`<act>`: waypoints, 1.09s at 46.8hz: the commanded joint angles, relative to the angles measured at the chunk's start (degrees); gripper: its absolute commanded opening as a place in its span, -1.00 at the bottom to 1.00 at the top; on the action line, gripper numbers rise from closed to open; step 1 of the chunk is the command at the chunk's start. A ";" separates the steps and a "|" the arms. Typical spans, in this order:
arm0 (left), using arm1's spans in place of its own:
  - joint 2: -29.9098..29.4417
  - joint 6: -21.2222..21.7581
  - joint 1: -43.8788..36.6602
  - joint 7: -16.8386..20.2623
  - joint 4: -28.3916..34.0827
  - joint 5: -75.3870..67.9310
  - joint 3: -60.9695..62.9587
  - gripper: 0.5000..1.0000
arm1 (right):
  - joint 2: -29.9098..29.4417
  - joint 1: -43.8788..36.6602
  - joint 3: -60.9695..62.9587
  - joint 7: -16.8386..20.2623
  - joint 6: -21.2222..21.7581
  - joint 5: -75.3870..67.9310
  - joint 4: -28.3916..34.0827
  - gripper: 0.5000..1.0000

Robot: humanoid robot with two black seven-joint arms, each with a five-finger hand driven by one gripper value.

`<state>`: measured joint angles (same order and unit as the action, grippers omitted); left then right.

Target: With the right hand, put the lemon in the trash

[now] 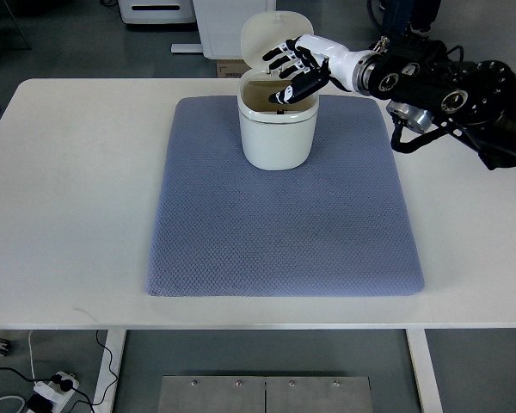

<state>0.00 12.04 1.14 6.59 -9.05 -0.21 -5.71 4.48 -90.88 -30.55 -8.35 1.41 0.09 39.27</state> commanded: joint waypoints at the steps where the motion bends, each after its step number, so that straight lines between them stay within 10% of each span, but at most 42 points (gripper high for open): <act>1: 0.00 0.00 0.00 0.00 0.00 0.03 0.00 1.00 | 0.00 0.00 -0.04 0.00 0.00 0.00 -0.07 0.09; 14: 0.00 0.00 0.00 0.00 0.00 0.03 0.00 1.00 | 0.09 -0.44 -0.39 0.35 0.17 0.26 0.02 -1.00; 44: 0.00 0.00 0.00 0.00 0.00 -0.05 0.00 1.00 | 7.64 -0.70 0.22 0.26 0.97 0.17 0.02 -0.99; 51: 0.00 0.00 0.00 0.00 0.00 0.03 0.00 1.00 | 9.93 -0.17 0.40 0.17 0.97 0.17 0.20 -0.43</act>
<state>0.00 12.04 1.14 6.59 -9.05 -0.24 -5.71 13.51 -91.21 -30.24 -8.12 2.38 0.26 39.42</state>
